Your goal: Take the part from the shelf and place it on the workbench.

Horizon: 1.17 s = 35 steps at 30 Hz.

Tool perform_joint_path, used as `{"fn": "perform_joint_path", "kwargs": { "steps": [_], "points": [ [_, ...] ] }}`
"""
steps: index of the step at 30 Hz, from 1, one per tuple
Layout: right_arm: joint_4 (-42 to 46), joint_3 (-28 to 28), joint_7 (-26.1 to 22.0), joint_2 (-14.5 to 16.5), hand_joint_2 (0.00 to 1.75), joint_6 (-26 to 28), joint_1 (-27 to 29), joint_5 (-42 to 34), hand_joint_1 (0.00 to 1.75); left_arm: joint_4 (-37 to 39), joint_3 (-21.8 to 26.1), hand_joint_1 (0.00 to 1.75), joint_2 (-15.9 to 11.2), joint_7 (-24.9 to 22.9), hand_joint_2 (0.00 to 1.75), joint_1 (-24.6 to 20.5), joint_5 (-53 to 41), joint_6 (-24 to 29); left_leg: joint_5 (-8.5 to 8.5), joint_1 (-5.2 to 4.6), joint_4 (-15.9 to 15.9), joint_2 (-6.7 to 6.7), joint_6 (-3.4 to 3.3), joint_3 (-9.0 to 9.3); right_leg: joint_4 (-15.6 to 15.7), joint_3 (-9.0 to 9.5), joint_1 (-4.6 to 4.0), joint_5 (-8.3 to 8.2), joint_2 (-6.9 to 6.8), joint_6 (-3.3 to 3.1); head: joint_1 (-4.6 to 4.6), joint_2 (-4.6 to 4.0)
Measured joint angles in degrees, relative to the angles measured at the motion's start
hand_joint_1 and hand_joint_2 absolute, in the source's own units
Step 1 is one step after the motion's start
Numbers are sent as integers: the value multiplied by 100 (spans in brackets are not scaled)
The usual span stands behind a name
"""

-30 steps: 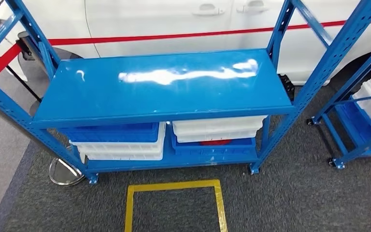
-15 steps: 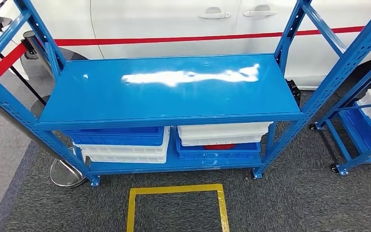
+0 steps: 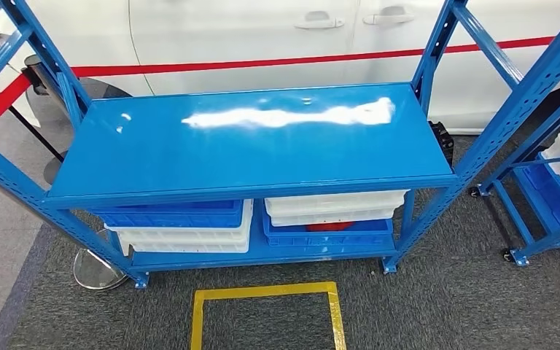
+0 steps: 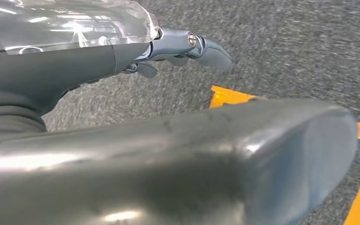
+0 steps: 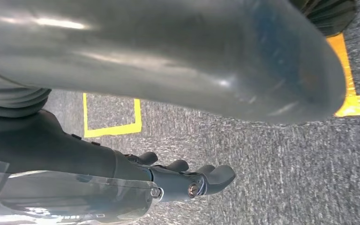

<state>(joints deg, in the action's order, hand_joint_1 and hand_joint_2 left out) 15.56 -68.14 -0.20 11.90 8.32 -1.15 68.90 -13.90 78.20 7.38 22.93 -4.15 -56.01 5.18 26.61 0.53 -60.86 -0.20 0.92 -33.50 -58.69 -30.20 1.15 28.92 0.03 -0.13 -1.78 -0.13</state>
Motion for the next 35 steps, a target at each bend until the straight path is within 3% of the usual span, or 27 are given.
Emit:
{"fn": "perform_joint_path", "kwargs": {
  "steps": [4,6,8,9,10,11,12,14,15,16,18,19,31,35],
  "points": [
    [0,-12,-3,10,0,1,-10,54,0,-1,1,0,0,-4,0,-6,17,23,-38,-11,233,-12,-148,75,-23,19,-6,78,2,145,4,1],
    [0,-11,-7,13,0,-10,-11,124,0,-1,10,0,1,-4,0,-7,79,43,-63,5,298,-8,-231,117,-361,-119,-3,307,1,174,9,1],
    [0,-10,-7,11,87,-22,-12,184,0,-1,22,0,2,-11,0,-10,123,70,-55,-21,309,-1,-281,129,-1088,-494,0,673,1,176,11,0],
    [0,-10,-4,11,131,-23,-13,196,0,-1,25,0,3,-19,0,-9,131,86,-48,-36,305,-1,-292,131,-1423,-681,-1,791,1,179,11,0],
    [0,-10,-2,11,175,-19,-13,204,0,-1,27,0,4,-30,0,-7,133,102,-38,-50,299,-3,-301,138,-1597,-796,0,794,0,178,10,0],
    [0,-10,1,11,175,-13,-13,207,0,-1,29,0,7,-41,0,-6,132,114,-25,-60,289,-8,-305,148,-1551,-804,-1,677,0,171,11,1],
    [0,-10,10,9,175,-4,-15,207,0,0,31,0,12,-52,0,-5,131,120,-7,-63,275,-14,-307,163,-1285,-701,3,464,-1,174,10,0],
    [-3,-11,58,11,175,6,-20,210,0,1,39,0,16,-75,0,-9,126,132,58,-82,210,-27,-293,178,-505,-361,26,54,7,218,14,1],
    [-7,-14,85,16,175,13,-28,208,0,1,44,0,15,-97,0,-11,118,141,89,-98,177,-32,-285,176,-239,-242,33,-41,20,213,11,0],
    [-10,-21,105,23,175,24,-37,198,0,0,50,0,11,-129,44,-13,110,154,115,-120,152,-36,-269,172,-109,-187,35,-69,34,203,10,0],
    [-13,-52,115,30,175,62,-54,164,0,-1,59,0,7,-206,131,-13,91,185,125,-141,152,-39,-250,173,-101,-185,17,-60,52,141,6,0],
    [-13,-73,116,30,175,80,-56,151,0,-1,61,0,7,-237,175,-13,84,202,123,-142,161,-39,-238,178,-99,-185,12,-65,52,140,8,0],
    [-15,-110,138,30,175,79,-68,202,0,-1,49,0,7,-340,175,-11,12,333,102,-124,202,-39,-205,201,-102,-184,-10,-57,52,106,8,0],
    [-15,25,140,10,175,28,-58,-5,0,-1,-168,0,-4,-449,175,24,170,421,102,-126,202,-39,-205,201,-98,-180,-8,-58,52,107,8,0]
  ]
}}
